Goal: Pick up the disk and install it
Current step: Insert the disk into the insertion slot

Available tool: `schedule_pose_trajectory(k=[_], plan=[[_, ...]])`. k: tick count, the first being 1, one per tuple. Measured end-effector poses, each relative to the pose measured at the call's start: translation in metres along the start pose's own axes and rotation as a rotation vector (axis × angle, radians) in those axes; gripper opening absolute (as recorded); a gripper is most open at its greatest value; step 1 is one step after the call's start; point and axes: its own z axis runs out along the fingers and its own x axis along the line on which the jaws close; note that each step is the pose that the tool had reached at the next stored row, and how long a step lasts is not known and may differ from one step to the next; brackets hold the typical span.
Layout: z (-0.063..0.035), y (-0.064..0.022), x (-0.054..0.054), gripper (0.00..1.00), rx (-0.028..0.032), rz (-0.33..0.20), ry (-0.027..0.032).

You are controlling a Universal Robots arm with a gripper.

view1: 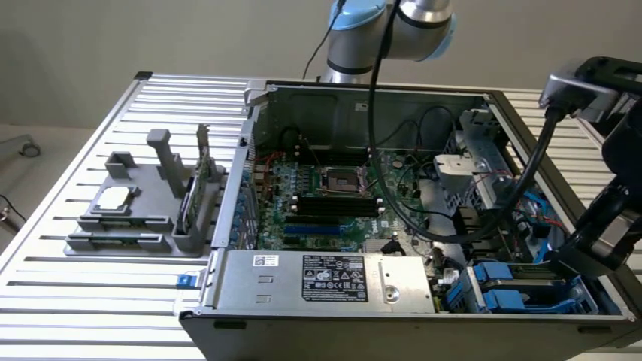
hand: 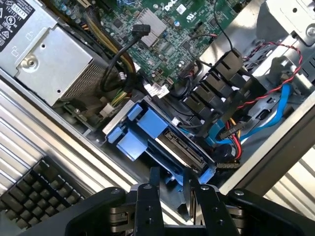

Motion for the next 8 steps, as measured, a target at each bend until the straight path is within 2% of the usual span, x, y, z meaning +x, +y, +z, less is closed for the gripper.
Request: schedule_pose_trajectory(k=[8], plan=[[0.002,0.0001,0.0001,0.33,0.0076,0.145,0.0075]])
